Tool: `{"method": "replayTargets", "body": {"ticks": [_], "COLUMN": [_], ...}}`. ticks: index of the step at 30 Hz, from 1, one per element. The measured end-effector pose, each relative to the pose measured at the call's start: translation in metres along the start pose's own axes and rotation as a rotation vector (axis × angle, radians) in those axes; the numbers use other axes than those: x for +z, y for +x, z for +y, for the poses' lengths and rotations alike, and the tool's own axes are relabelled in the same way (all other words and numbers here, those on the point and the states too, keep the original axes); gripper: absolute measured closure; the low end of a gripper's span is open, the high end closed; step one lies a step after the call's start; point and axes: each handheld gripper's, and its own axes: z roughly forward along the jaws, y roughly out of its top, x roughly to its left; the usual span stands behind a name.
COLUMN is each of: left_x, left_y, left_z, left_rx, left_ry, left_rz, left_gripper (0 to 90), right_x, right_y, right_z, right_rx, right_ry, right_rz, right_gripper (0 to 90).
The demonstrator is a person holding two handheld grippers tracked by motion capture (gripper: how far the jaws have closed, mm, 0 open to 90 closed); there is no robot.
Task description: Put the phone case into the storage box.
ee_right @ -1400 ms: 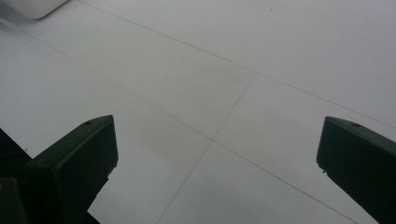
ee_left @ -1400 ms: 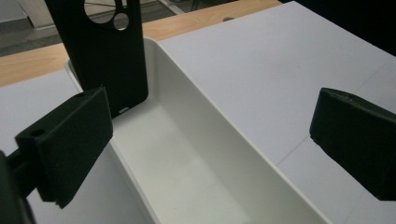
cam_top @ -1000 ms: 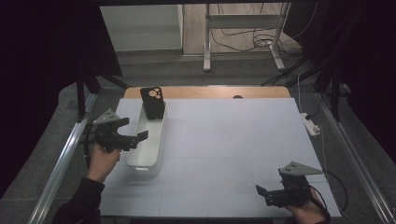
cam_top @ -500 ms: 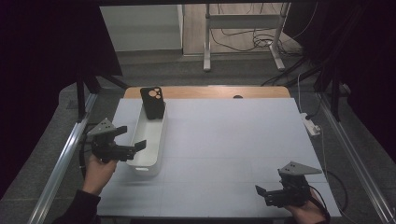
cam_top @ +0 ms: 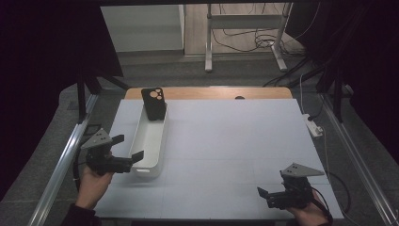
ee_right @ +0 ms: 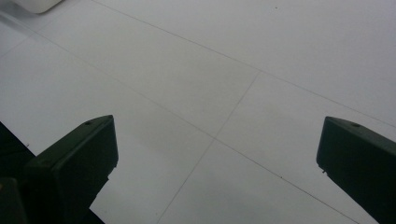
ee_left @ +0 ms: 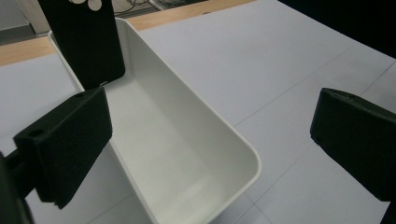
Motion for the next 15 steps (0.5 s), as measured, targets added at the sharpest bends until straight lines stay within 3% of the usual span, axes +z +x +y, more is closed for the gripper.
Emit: {"method": "replayTargets", "body": {"ticks": [15], "left_x": [-0.026], "left_y": [-0.006], "left_z": [-0.021], "left_rx": [0.004], "left_ry": [-0.001], "left_rz": [0.042], "left_gripper": [0.0], "right_x": [0.000], "right_y": [0.000], "right_z": [0.000], "right_rx": [0.005], "right_ry": [0.003], "right_rz": [-0.002], "right_gripper": [0.0]}}
